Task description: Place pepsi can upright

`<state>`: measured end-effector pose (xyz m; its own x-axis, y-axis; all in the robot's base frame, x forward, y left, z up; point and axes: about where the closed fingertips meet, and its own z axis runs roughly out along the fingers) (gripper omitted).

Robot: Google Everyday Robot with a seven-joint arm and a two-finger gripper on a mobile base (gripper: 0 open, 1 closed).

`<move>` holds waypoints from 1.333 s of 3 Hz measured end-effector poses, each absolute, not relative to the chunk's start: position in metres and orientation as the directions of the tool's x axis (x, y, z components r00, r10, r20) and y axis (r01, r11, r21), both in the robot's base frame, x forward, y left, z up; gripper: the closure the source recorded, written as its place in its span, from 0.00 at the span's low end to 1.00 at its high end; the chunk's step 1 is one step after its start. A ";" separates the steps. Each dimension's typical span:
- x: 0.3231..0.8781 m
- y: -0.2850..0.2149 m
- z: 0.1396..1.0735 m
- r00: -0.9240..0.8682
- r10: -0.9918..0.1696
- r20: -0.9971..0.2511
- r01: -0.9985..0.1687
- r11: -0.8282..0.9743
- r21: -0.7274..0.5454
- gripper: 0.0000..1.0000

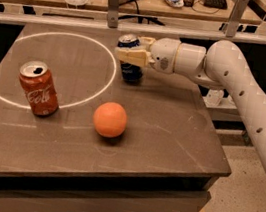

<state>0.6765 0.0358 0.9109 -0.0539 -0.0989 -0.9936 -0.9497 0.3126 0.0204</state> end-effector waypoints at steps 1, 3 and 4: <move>0.673 0.032 0.902 -0.072 -0.100 -0.992 -0.951 0.307 0.038 0.19; 0.651 0.010 0.897 -0.122 -0.139 -0.983 -0.928 0.367 0.064 0.00; 0.632 -0.024 0.898 -0.169 -0.161 -0.972 -0.874 0.480 0.072 0.00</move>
Offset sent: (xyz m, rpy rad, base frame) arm -0.0085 -0.0123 -0.0192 0.0007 0.0440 -0.0116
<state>0.6315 -0.0240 0.8980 -0.1686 -0.1610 -0.9725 -0.8742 0.4801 0.0721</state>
